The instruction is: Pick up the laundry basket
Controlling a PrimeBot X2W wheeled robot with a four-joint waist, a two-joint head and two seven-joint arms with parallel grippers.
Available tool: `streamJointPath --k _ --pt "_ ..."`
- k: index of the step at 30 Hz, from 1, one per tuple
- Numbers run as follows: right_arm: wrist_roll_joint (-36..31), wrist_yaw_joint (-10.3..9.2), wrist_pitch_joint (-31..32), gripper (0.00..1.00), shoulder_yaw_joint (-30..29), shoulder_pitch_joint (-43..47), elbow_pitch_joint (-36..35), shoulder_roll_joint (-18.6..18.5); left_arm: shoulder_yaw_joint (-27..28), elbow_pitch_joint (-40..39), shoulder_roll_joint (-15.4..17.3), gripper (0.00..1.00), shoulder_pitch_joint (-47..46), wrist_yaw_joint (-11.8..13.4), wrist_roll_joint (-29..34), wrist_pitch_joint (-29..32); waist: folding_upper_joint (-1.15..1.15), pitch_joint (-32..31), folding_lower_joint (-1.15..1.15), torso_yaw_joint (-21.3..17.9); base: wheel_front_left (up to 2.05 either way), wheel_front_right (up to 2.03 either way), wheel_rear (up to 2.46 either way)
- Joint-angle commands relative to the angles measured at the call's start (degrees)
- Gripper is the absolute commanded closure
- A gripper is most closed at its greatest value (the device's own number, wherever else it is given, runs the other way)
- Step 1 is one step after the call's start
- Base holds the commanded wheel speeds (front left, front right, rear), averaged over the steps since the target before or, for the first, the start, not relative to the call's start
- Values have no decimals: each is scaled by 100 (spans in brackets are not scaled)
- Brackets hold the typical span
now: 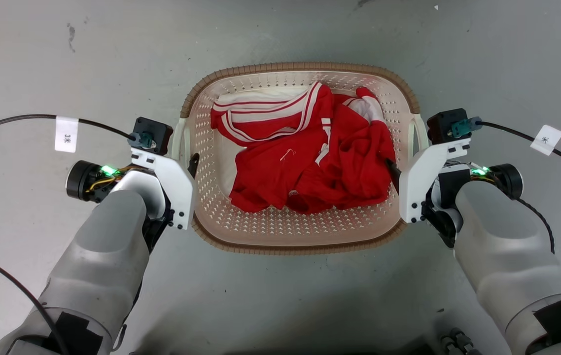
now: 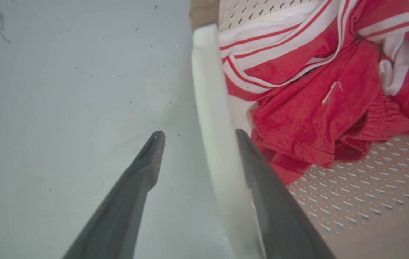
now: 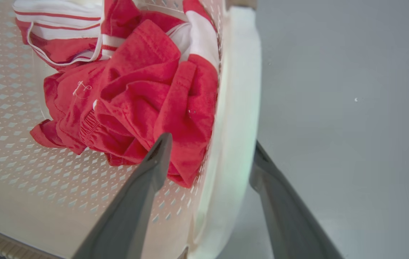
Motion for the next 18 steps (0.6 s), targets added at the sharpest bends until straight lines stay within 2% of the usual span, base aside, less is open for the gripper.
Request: streamJointPath --k 1,13,14,15,18 --pt "53 -4 -8 0 17 -112 24 -7 -50 11 57 0 -61 17 -45 27 0 18 -1 11 0 0 0" --pt "216 -4 -76 0 144 -224 168 -7 -576 29 116 0 -193 16 -554 -39 0 136 -1 66 0 0 0" --pt "213 -4 -92 85 143 -244 177 -7 -624 11 88 2 -189 16 -614 -15 0 139 -1 72 0 0 0" --pt "195 -4 -104 100 146 -265 185 -7 -685 -40 72 100 -182 16 -667 -21 0 141 -1 75 0 0 0" --pt "162 -3 -94 100 176 -273 209 -6 -854 -121 133 100 -193 16 -801 -53 0 139 -1 86 0 0 0"
